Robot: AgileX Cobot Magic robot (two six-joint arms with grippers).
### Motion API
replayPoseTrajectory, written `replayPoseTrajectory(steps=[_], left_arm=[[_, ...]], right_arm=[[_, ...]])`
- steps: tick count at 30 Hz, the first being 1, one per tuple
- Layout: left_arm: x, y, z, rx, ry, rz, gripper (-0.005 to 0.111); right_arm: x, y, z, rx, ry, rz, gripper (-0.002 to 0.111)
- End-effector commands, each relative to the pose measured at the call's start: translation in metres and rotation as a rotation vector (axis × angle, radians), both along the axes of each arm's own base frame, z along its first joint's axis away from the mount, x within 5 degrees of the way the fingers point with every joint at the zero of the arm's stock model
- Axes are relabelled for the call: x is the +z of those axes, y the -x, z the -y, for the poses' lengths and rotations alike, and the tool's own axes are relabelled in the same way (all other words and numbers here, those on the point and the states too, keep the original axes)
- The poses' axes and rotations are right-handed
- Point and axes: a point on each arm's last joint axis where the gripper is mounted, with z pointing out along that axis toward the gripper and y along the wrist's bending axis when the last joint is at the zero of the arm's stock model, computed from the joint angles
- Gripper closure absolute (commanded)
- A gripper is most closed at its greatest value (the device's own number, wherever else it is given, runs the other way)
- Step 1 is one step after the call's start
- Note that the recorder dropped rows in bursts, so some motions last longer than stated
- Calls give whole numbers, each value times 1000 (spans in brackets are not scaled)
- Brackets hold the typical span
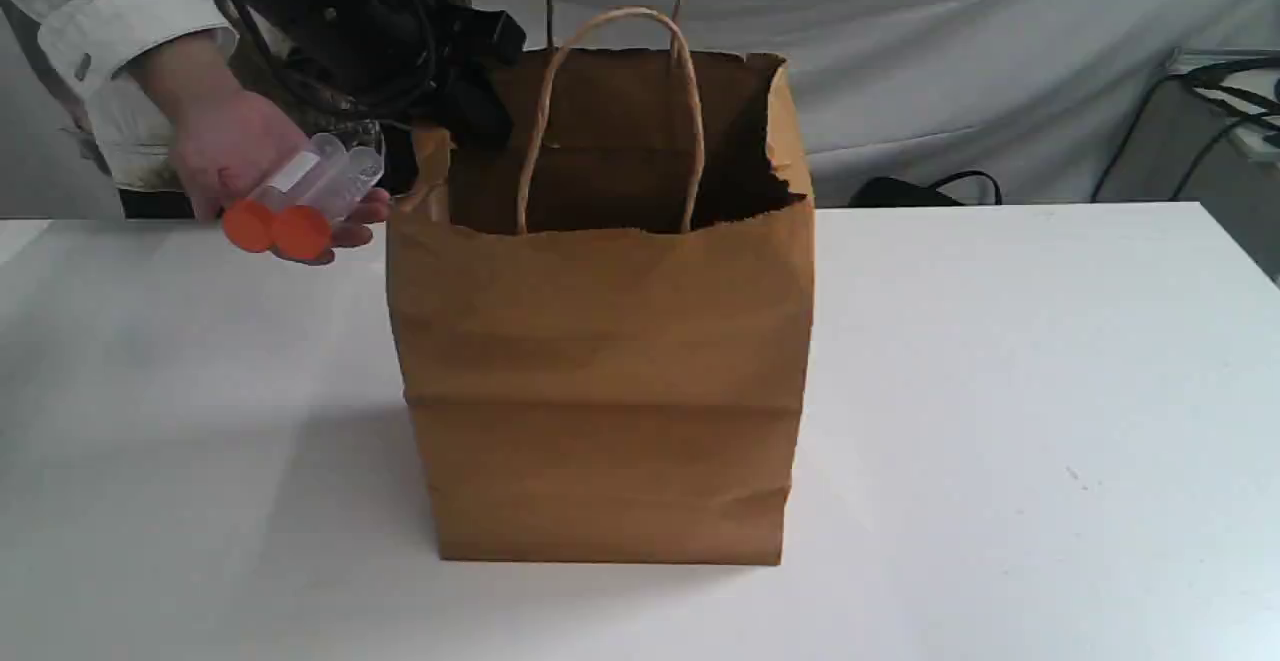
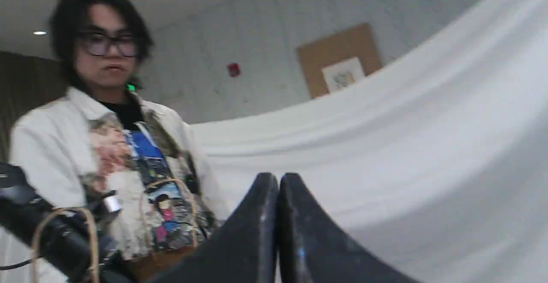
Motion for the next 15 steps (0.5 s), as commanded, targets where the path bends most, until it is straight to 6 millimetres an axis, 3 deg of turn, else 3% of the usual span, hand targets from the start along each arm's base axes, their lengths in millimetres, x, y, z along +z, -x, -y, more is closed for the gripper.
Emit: replayPoseTrajectory(steps=[1, 8, 15], left_arm=[[5, 2, 3, 1, 14, 3, 107], [5, 2, 3, 5, 15, 3, 107], [5, 2, 3, 5, 15, 3, 107]], right_arm=[[10, 16, -17, 142, 147, 225, 108], [24, 19, -14, 31, 226, 298, 108], [57, 8, -13, 32, 191, 286, 108]])
